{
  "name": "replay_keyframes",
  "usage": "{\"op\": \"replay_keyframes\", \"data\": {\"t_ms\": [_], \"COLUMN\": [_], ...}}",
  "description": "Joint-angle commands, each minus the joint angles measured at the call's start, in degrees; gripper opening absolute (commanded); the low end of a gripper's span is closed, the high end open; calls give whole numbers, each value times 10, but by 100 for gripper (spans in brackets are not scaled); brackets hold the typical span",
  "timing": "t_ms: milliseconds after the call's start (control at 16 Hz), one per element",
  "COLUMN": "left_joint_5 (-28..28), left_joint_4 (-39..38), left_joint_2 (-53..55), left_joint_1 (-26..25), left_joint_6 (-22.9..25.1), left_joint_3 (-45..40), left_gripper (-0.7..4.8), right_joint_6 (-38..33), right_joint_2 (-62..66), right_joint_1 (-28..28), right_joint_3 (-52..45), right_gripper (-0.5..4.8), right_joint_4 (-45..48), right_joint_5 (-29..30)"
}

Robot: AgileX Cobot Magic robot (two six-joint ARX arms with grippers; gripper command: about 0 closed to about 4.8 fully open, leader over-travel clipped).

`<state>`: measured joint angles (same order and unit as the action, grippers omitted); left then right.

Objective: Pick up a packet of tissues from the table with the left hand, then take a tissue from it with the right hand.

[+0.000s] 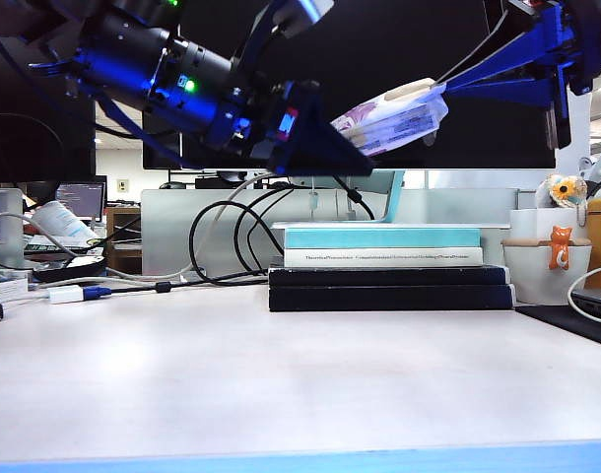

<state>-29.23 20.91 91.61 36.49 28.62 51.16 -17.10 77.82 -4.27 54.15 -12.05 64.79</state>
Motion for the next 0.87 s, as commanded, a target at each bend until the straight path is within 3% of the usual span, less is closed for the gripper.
{"op": "replay_keyframes", "data": {"t_ms": [62, 437, 812, 874], "left_joint_5": [1, -18, -60, -83], "left_joint_4": [31, 89, 91, 94], "left_joint_2": [-2, -2, -2, -2], "left_joint_1": [0, 1, 2, 5], "left_joint_6": [-2, -37, -43, -49], "left_joint_3": [1, 1, 1, 1], "left_gripper": [479, 479, 479, 315], "right_joint_6": [2, 2, 2, 2], "right_joint_2": [-3, -3, -3, -3], "right_joint_1": [0, -13, -37, -37], "right_joint_3": [2, 2, 2, 2], "right_gripper": [-6, -6, -7, -6], "right_joint_4": [-4, -14, -9, -10], "right_joint_5": [22, 32, 32, 32]}}
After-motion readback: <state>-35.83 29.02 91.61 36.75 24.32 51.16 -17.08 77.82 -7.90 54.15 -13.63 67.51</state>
